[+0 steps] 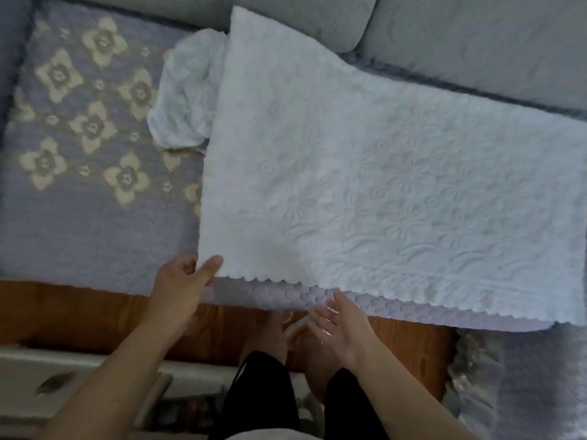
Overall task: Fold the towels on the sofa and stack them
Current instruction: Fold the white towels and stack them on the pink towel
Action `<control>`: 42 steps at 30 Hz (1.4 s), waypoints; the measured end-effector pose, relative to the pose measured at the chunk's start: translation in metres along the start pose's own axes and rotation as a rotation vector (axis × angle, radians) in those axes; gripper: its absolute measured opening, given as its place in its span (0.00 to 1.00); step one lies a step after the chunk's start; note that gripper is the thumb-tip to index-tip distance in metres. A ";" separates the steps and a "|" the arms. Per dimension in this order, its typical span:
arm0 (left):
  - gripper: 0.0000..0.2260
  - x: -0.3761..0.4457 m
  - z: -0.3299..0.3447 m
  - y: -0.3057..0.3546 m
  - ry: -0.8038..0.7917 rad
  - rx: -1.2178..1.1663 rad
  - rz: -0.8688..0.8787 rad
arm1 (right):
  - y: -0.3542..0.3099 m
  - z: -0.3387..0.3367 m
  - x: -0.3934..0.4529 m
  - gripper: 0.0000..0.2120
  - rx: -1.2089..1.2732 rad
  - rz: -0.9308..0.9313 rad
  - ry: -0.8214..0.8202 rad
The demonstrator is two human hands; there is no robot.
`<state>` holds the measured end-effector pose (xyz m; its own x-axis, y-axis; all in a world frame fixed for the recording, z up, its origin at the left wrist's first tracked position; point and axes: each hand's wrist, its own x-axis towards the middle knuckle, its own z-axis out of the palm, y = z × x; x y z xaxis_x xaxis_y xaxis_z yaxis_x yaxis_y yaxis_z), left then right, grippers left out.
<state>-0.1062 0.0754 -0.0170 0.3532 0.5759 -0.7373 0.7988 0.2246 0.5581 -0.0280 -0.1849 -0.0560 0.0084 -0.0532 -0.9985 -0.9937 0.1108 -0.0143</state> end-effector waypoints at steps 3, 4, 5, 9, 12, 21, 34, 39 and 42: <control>0.12 -0.030 -0.001 0.022 0.051 -0.245 0.024 | 0.012 0.014 -0.019 0.24 0.225 0.093 -0.194; 0.10 -0.042 -0.001 0.033 0.058 -0.326 0.035 | 0.010 0.011 -0.025 0.26 0.305 0.089 -0.208; 0.08 -0.047 -0.004 0.039 0.067 -0.394 0.042 | 0.006 0.005 -0.028 0.28 0.390 0.068 -0.209; 0.06 -0.065 -0.017 0.063 0.049 -0.349 0.078 | -0.015 -0.026 -0.039 0.32 0.576 -0.038 -0.160; 0.14 -0.067 -0.026 0.062 0.099 0.004 0.178 | -0.022 -0.042 -0.042 0.26 0.404 -0.040 -0.122; 0.15 -0.053 -0.038 0.024 0.053 0.131 0.121 | 0.031 0.035 -0.050 0.31 0.018 0.234 -0.531; 0.17 -0.043 -0.038 0.017 0.117 0.209 0.232 | 0.043 0.068 -0.017 0.19 0.746 -0.104 -0.308; 0.10 -0.022 -0.035 0.014 0.037 -0.037 0.064 | 0.012 0.020 0.002 0.20 0.751 -0.181 -0.200; 0.10 -0.006 -0.043 0.005 -0.210 -0.179 -0.175 | -0.006 -0.009 0.010 0.20 0.723 -0.213 -0.126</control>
<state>-0.1251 0.1073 0.0069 0.3257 0.3455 -0.8801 0.7648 0.4509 0.4601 -0.0230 -0.1947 -0.0653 0.2471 -0.0370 -0.9683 -0.6492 0.7355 -0.1938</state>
